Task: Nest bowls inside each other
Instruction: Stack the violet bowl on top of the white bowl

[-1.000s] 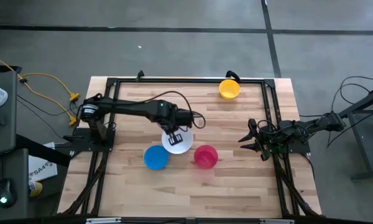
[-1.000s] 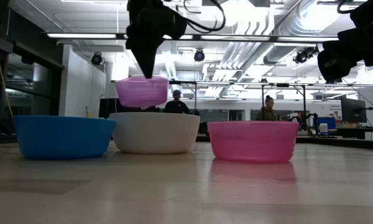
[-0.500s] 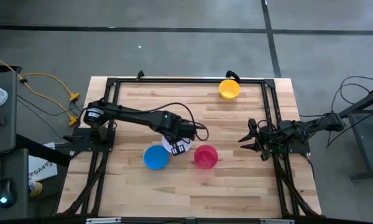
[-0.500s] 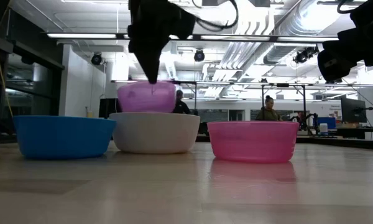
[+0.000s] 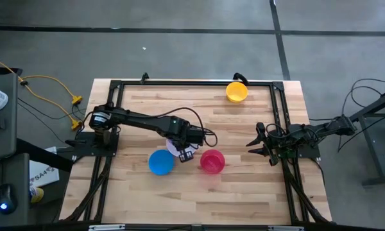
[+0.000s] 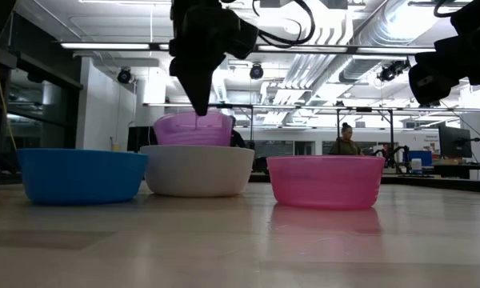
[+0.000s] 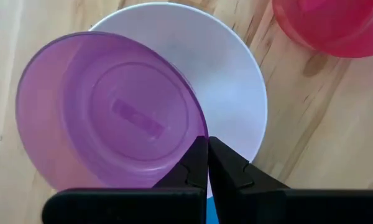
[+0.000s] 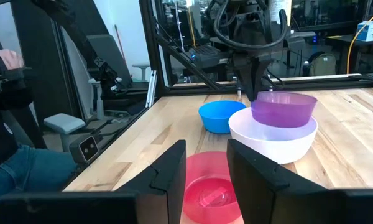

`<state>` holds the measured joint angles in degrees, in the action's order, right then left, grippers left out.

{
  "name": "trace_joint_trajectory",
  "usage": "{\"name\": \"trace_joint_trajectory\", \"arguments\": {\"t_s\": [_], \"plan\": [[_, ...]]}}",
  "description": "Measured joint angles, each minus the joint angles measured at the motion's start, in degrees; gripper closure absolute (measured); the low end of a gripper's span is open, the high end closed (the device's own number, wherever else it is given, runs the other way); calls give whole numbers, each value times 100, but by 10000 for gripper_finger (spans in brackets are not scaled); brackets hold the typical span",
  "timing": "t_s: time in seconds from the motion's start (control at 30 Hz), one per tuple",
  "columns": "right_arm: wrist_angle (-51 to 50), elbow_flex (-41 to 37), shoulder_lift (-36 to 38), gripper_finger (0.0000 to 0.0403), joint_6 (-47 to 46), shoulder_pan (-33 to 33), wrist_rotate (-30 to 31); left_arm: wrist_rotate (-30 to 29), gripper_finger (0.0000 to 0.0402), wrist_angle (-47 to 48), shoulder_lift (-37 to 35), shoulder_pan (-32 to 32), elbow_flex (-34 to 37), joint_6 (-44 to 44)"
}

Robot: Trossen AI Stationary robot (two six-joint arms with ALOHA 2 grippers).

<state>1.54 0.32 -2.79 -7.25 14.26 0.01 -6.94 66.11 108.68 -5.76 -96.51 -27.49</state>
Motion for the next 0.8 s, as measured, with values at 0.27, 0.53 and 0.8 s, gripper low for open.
{"name": "trace_joint_trajectory", "arguments": {"t_s": [0.27, 0.53, 0.8], "plan": [[-2, 0, 0, 293, 0, 0, 0, 90, 401, -96, 232, -39, -6, -20], [-1, 0, 0, 293, 0, 0, -2, 236, 401, -83, 469, -28, -86, 28], [15, 0, -6, 293, 0, 0, 2, 257, 401, 132, 808, -28, -485, 43]]}}
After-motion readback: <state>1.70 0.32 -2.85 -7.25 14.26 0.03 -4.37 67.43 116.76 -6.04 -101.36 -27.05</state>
